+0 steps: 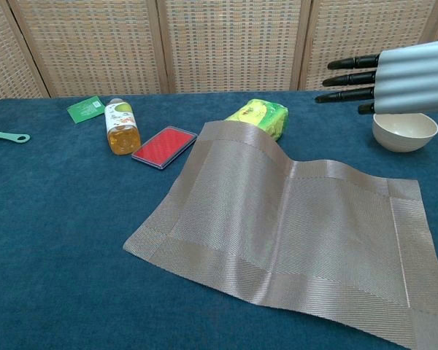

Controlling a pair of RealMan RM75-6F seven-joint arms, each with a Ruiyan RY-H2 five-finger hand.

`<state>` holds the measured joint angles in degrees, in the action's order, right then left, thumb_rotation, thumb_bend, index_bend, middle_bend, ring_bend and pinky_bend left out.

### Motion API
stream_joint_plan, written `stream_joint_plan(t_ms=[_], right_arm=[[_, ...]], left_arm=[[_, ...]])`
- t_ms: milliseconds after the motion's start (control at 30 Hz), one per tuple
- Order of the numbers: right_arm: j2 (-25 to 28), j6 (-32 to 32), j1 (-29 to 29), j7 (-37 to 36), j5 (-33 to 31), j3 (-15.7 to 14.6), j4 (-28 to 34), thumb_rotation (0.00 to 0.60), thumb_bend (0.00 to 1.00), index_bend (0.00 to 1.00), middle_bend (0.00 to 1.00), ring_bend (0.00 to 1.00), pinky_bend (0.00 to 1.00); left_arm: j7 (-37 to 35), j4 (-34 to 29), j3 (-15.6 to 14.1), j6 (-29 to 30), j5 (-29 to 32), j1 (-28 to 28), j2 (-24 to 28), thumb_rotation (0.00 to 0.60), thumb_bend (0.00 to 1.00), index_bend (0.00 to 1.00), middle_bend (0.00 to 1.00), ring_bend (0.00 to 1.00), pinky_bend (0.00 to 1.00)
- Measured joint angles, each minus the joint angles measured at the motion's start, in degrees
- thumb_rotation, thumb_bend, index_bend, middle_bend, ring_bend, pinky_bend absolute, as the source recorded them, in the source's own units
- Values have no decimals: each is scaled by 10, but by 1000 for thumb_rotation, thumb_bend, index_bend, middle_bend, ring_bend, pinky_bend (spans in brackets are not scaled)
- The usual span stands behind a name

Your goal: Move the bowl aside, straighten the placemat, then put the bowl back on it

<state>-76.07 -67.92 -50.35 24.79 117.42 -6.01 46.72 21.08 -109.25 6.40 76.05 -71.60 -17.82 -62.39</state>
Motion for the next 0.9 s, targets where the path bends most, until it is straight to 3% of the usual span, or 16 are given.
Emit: stream_joint_plan(t_ms=[200, 367, 767, 900], right_arm=[[2, -68, 49, -45, -68, 32, 36, 600, 0, 5, 0, 0, 0], [15, -129, 116, -94, -146, 59, 114, 600, 0, 0, 0, 0, 0], [42, -197, 280, -161, -306, 83, 361, 600, 0, 0, 0, 0, 0], [27, -209, 318, -192, -329, 82, 384, 600, 0, 4, 0, 0, 0]], left_arm=[[0, 19, -2, -11, -11, -8, -8, 600, 0, 0, 0, 0, 0], [-12, 63, -3, -36, -38, -29, -29, 600, 0, 0, 0, 0, 0], [-132, 317, -16, -108, -208, -142, -150, 600, 0, 0, 0, 0, 0], [-180, 421, -36, -120, -275, -187, -206, 600, 0, 0, 0, 0, 0]])
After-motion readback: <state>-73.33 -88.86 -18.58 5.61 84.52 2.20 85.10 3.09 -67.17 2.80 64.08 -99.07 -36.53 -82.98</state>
